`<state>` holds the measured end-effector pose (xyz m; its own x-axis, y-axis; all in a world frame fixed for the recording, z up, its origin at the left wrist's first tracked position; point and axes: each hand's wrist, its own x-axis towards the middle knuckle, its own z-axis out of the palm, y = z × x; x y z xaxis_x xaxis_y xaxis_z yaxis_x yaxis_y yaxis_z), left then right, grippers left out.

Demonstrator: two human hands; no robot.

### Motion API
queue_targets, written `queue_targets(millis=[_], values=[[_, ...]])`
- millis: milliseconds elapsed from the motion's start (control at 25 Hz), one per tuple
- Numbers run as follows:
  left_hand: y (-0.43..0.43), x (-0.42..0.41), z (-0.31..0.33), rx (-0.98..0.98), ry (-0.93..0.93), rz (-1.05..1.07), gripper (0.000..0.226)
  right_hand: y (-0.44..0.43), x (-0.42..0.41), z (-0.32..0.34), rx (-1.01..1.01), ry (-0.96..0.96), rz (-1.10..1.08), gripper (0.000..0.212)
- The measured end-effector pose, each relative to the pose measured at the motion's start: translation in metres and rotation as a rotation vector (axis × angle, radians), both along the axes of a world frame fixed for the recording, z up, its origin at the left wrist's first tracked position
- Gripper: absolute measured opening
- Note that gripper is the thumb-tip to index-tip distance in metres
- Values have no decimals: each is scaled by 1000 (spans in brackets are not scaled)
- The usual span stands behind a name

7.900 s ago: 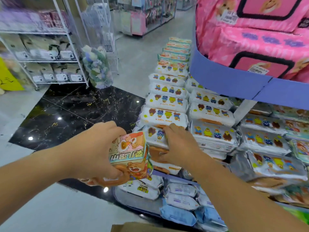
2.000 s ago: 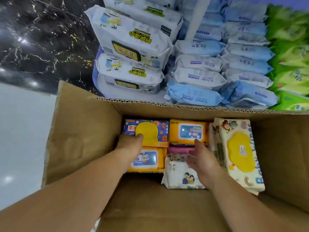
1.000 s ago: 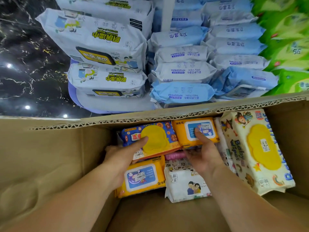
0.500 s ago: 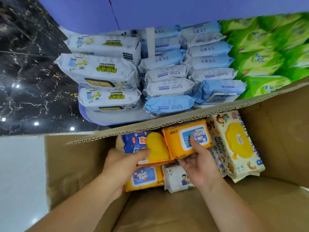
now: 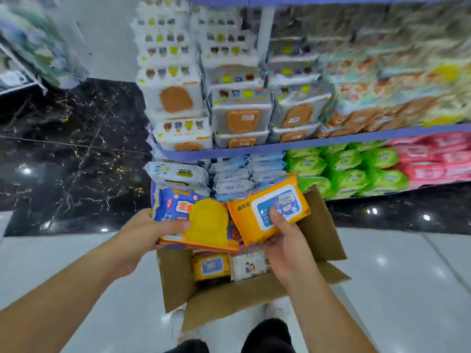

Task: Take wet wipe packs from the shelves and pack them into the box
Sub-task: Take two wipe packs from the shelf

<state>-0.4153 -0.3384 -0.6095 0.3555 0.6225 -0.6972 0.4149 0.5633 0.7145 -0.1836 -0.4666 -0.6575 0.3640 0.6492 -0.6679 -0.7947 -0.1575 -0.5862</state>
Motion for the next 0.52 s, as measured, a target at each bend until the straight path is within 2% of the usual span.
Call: queue_targets(millis=[40, 120, 280, 320, 400, 520], values=[[3, 0, 35, 37, -22, -5, 97, -3, 4, 36, 36, -32, -18, 61], [7, 8, 99, 114, -111, 16, 100, -12, 12, 107, 82, -122, -71, 67], [14, 42, 210, 285, -288, 29, 83, -31, 39, 215, 205, -203, -172, 88], [13, 52, 236, 315, -330, 41, 86, -34, 49, 241, 242, -214, -183, 88], [4, 75, 282, 382, -395, 40, 96, -43, 72, 290, 295, -236, -211, 71], [-5, 118, 322, 434, -510, 116, 90, -50, 112, 346, 345, -294, -207, 59]])
